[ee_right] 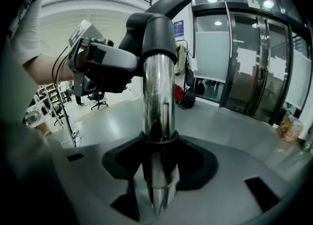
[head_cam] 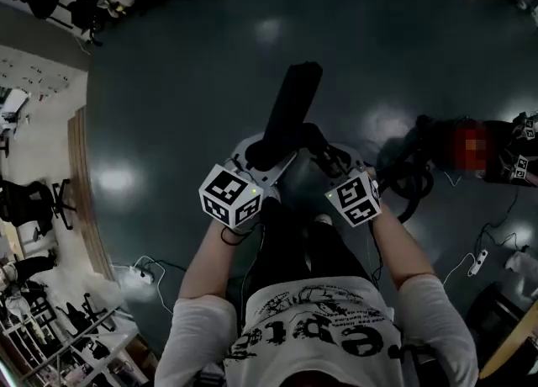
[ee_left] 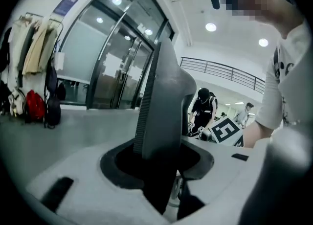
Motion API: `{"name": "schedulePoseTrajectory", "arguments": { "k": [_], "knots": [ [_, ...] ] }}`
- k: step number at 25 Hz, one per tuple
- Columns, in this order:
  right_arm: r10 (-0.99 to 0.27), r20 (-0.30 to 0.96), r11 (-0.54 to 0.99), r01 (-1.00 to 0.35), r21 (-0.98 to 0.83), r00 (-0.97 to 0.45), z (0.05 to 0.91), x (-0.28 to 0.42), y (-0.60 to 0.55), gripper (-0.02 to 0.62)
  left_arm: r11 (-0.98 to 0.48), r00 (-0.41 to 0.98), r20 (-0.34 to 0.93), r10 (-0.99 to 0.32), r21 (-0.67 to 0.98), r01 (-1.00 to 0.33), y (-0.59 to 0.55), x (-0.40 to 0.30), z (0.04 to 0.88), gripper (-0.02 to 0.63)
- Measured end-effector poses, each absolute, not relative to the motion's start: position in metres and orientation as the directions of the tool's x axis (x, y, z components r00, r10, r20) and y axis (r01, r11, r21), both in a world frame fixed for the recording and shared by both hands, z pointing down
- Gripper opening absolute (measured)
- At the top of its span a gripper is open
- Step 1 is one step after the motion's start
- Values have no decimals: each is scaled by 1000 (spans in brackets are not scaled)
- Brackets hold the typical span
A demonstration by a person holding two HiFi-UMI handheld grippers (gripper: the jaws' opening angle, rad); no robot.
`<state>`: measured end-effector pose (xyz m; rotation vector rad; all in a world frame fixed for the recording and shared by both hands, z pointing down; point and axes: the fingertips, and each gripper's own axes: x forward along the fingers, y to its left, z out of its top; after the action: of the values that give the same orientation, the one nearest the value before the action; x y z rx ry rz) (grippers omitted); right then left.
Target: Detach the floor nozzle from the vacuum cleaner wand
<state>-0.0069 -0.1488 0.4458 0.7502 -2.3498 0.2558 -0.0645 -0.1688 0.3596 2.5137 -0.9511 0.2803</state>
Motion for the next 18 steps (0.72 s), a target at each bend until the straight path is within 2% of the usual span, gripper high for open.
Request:
{"name": "schedulePoseTrajectory", "arguments": {
  "k": [6, 13, 18],
  "knots": [
    [-529, 591, 799, -592, 104, -609, 346, 44, -104, 186, -737, 748, 287, -599, 167, -654, -107, -4, 251, 166],
    [-530, 585, 794, -601, 89, -614, 332, 83, -46, 186, -718, 706, 324, -630, 105, -689, -45, 40, 231, 164],
    [-548, 577, 778, -623, 86, -605, 334, 108, -35, 184, -642, 623, 371, -689, 87, -762, -25, 68, 228, 164]
  ]
}}
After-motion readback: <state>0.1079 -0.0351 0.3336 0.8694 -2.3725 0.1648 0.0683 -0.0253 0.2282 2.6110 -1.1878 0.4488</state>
